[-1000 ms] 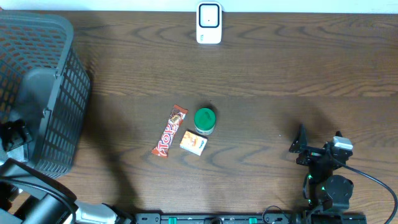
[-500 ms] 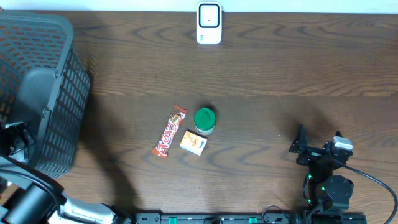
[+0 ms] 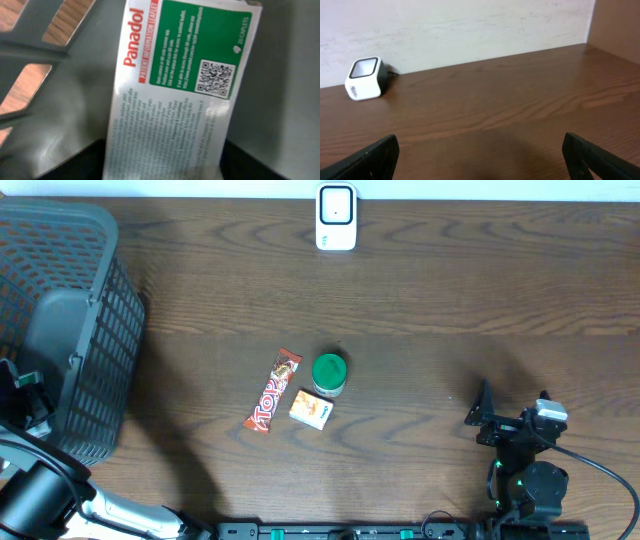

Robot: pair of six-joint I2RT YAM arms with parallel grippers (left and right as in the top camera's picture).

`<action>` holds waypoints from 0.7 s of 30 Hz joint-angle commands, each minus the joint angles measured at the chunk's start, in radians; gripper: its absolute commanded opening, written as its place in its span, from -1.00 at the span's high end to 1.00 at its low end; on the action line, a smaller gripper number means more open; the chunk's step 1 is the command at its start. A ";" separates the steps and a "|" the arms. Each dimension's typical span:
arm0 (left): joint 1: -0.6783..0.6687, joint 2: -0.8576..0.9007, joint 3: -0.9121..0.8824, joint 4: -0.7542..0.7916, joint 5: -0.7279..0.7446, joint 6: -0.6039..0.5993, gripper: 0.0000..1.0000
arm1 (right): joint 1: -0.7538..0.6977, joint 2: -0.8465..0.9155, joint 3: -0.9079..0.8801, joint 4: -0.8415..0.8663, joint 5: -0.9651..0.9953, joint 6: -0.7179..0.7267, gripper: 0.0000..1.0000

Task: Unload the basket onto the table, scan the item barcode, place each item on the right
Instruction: 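Grasp the white-green Panadol box with the left gripper and lift it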

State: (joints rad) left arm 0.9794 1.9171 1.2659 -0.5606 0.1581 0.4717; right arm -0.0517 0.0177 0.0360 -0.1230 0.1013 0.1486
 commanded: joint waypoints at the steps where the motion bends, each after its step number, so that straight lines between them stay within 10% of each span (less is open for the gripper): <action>1: 0.001 0.063 -0.012 -0.002 -0.034 0.006 -0.18 | -0.001 -0.003 -0.004 -0.001 -0.002 -0.008 -0.99; 21: -0.122 -0.033 -0.010 0.012 -0.008 -0.040 -0.01 | -0.001 -0.003 -0.004 -0.001 -0.002 -0.008 -0.99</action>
State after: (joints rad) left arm 0.8955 1.9129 1.2667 -0.5480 0.1577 0.4603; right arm -0.0517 0.0177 0.0360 -0.1234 0.1017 0.1486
